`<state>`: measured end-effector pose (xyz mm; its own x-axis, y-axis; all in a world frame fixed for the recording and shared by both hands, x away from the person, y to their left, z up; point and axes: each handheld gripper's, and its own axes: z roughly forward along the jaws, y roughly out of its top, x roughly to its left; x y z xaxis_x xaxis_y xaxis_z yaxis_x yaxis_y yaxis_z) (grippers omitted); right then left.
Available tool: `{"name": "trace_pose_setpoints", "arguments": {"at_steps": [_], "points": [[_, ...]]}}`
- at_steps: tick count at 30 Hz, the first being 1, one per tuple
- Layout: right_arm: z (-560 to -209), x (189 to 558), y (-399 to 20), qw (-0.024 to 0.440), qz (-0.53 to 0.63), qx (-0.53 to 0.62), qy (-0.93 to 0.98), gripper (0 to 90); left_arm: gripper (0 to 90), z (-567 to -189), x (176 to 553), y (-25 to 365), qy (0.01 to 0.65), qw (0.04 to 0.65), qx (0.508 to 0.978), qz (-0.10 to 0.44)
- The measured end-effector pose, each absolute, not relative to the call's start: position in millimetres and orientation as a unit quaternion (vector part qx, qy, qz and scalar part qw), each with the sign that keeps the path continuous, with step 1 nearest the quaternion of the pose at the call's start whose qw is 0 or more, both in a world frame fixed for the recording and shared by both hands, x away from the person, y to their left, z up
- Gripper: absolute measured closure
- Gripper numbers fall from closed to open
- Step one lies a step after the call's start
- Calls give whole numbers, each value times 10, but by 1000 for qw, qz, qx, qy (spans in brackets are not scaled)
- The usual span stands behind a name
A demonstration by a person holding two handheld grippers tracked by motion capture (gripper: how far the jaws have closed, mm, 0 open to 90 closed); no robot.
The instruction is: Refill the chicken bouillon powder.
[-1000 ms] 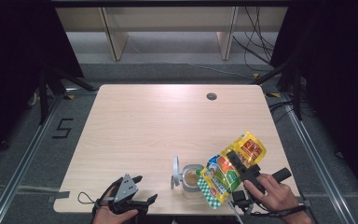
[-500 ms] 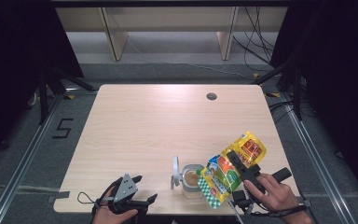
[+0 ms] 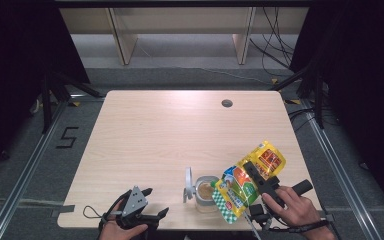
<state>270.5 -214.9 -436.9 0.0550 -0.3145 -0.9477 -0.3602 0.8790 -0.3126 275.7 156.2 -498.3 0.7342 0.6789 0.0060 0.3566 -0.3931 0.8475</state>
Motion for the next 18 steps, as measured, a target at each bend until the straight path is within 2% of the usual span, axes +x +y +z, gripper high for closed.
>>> {"name": "trace_pose_setpoints", "arguments": {"at_steps": [18], "points": [[-4376,2700,-2145,682,13,-249,687,547,181,-4991,2748,1550,327,453,811,174]]}}
